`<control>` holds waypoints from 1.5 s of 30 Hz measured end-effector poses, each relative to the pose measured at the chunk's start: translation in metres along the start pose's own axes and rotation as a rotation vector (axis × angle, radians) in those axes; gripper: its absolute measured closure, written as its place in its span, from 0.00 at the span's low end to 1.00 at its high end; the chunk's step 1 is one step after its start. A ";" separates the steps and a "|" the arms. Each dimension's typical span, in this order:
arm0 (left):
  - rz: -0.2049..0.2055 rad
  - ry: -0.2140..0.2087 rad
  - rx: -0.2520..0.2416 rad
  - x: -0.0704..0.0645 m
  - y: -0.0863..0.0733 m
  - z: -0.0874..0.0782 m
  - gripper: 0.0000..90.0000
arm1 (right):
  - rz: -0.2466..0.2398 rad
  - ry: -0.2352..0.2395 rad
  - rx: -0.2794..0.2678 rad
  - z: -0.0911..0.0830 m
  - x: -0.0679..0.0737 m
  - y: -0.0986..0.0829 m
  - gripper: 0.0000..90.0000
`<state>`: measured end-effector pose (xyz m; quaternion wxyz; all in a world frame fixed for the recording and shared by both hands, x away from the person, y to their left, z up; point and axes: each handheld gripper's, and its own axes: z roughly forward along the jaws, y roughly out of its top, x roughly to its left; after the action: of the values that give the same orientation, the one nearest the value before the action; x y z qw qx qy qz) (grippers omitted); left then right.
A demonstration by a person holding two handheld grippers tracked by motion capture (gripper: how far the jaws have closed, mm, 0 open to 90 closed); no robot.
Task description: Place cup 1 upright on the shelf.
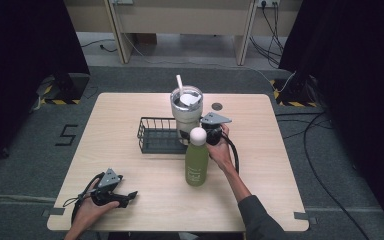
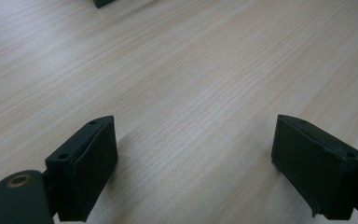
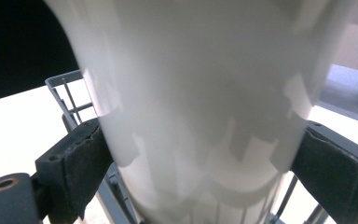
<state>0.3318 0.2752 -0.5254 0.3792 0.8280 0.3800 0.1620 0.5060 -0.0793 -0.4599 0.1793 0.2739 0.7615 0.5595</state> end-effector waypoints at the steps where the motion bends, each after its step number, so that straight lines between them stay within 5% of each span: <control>1: 0.000 0.000 0.000 0.000 0.000 0.000 0.15 | 0.004 -0.001 0.001 -0.002 0.000 -0.001 0.11; 17: 0.000 0.001 0.000 0.000 0.000 0.000 0.15 | -0.004 -0.033 -0.033 -0.040 -0.003 0.003 0.20; 31: 0.000 0.001 0.000 0.000 0.000 0.000 0.15 | -0.035 -0.107 -0.018 -0.085 0.000 0.002 0.17; 45: 0.000 0.000 -0.001 0.000 0.000 0.000 0.15 | -0.022 -0.124 -0.030 -0.124 0.009 -0.004 0.17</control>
<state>0.3319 0.2751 -0.5255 0.3795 0.8278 0.3801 0.1622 0.4258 -0.1682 -0.4251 0.2365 0.2970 0.7433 0.5508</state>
